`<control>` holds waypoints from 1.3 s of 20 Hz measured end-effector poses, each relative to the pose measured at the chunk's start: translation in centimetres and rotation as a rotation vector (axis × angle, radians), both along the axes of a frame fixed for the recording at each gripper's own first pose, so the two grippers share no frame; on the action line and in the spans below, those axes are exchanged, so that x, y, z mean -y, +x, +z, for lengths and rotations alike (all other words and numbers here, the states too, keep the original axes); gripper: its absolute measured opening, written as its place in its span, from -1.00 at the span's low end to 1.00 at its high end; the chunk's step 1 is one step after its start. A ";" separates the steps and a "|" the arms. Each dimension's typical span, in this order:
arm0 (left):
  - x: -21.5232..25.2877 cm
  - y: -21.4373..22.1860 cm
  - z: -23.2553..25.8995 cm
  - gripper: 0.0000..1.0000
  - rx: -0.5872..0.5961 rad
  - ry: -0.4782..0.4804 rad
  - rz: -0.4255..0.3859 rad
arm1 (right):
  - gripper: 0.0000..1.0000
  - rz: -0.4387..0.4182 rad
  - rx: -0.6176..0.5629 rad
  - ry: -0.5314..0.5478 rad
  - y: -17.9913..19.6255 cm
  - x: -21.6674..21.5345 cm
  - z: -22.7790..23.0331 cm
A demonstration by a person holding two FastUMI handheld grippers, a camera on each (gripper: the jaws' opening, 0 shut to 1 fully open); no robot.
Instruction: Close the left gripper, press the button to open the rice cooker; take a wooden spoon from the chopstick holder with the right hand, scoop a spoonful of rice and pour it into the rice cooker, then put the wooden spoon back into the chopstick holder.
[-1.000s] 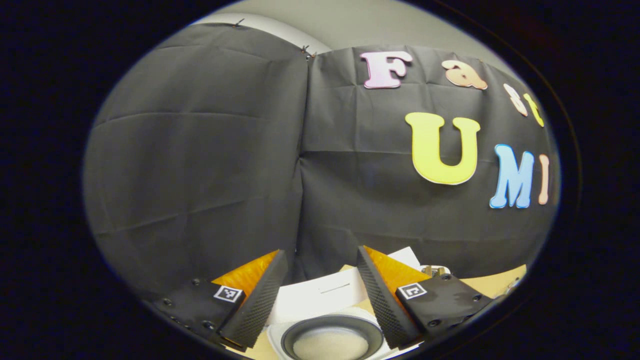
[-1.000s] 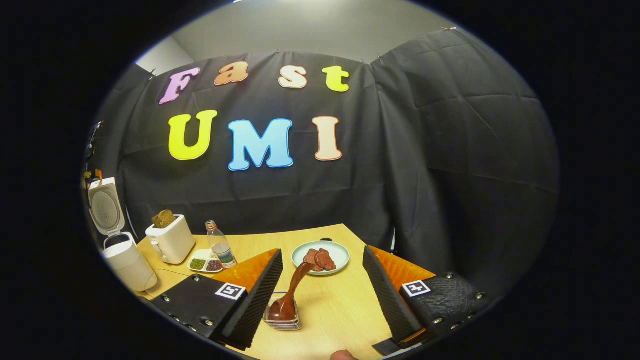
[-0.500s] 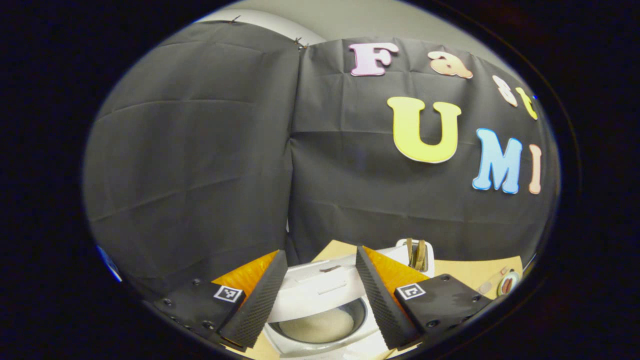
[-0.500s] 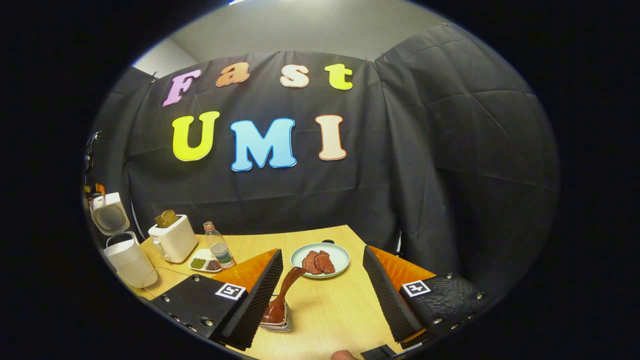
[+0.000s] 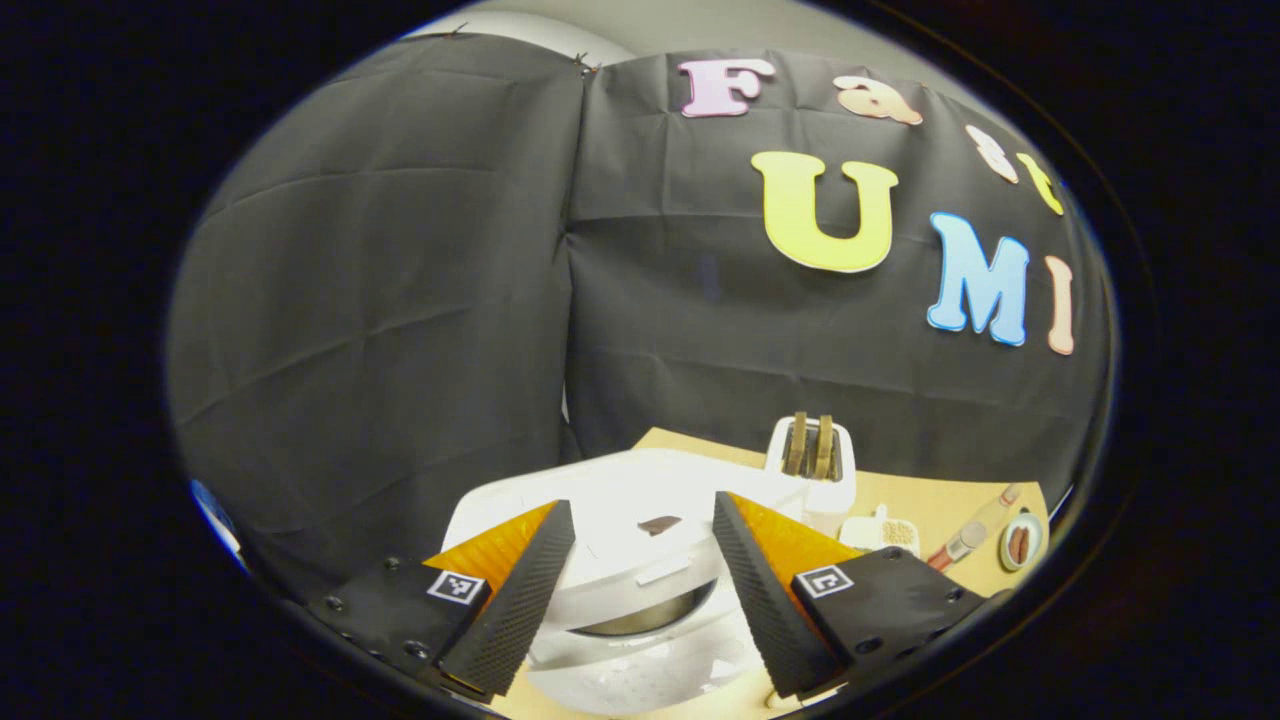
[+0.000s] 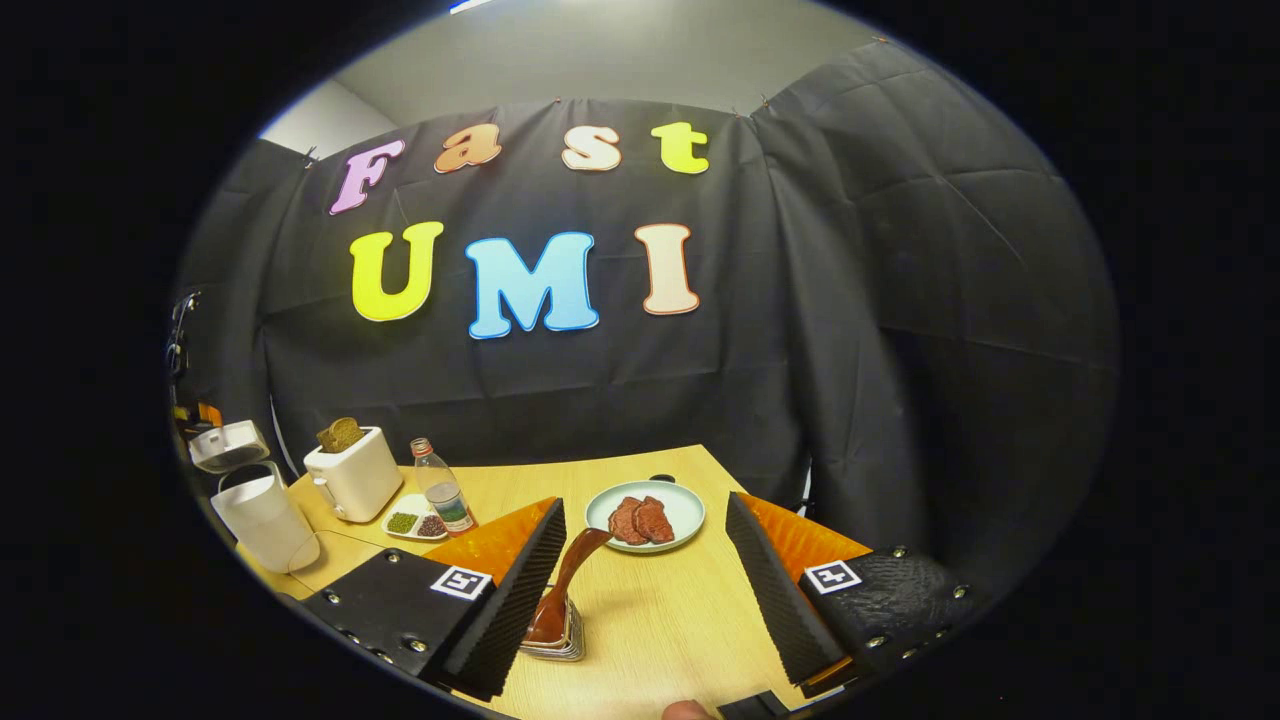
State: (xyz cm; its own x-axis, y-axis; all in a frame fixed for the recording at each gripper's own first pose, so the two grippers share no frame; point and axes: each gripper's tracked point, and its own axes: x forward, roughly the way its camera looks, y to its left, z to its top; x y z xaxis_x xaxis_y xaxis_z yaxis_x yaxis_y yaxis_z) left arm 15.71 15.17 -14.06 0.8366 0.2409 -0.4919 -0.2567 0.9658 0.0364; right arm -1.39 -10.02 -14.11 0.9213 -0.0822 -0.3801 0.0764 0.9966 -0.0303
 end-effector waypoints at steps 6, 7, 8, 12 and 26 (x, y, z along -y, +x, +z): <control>1.3 -1.7 -4.6 0.96 -0.078 -0.032 -0.007 | 0.96 0.011 -0.014 0.007 -0.4 -0.4 -0.7; 1.6 -1.9 -5.1 0.94 -0.090 -0.030 -0.009 | 0.96 0.013 -0.016 0.009 -0.3 -0.5 -0.9; 1.8 -2.0 -5.5 0.96 -0.100 -0.025 -0.011 | 0.96 0.014 -0.016 0.009 -0.2 -0.6 -0.8; 2.1 -2.7 -8.5 0.96 -0.153 -0.009 -0.023 | 0.96 0.024 -0.017 0.011 0.0 -1.2 -1.0; 3.2 -3.1 -8.5 1.00 -0.089 0.009 -0.075 | 0.96 0.108 0.008 0.031 1.8 -5.8 0.2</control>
